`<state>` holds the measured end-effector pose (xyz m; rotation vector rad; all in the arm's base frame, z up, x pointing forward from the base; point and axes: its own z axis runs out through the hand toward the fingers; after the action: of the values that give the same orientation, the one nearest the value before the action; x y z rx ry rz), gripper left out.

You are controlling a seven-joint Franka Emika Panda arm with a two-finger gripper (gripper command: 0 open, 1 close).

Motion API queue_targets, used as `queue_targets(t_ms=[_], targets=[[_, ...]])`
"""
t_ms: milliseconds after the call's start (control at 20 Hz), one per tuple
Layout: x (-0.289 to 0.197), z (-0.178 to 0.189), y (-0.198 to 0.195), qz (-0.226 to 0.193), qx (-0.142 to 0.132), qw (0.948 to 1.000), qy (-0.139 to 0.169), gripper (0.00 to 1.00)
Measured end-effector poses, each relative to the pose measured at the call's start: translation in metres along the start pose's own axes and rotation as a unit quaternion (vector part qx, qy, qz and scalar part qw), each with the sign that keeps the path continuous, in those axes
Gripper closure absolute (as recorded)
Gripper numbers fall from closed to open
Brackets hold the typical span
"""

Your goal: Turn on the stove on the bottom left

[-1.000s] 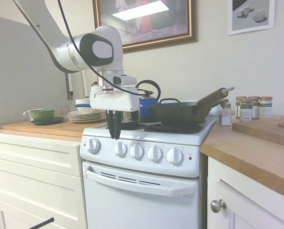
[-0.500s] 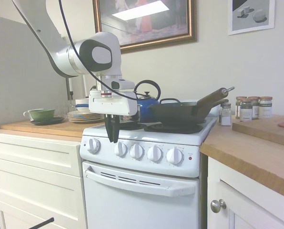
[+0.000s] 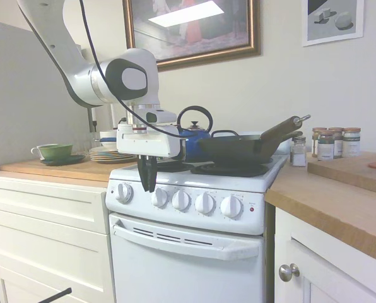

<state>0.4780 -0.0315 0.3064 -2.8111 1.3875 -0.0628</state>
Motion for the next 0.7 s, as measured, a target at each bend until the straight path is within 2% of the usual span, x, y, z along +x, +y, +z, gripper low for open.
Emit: queue_targets(t_ms=[700], targets=[[0.017, 0.017, -0.006, 0.008, -0.008, 0.9999, -0.003, 1.00]])
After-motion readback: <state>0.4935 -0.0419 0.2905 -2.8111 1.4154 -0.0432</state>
